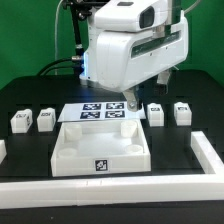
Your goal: Assemble one leg
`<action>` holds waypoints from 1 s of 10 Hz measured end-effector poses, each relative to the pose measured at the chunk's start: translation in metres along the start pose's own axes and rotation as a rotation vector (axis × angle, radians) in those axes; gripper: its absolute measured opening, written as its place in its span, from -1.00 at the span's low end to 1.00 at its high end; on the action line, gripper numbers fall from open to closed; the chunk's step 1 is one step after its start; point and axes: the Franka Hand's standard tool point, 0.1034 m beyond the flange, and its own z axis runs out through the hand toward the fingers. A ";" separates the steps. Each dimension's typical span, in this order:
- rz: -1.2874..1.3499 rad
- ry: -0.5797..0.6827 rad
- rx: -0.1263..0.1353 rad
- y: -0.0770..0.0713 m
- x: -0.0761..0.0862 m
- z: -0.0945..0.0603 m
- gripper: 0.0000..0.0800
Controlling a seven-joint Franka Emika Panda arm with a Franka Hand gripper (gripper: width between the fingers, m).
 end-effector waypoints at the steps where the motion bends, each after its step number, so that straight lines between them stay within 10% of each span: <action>1: 0.000 0.000 0.000 0.000 0.000 0.000 0.63; 10: -0.133 -0.007 -0.007 0.002 -0.002 0.000 0.63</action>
Offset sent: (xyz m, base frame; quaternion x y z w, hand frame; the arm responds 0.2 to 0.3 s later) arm 0.0000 0.0000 0.0000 0.0000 0.0000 -0.7243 0.6895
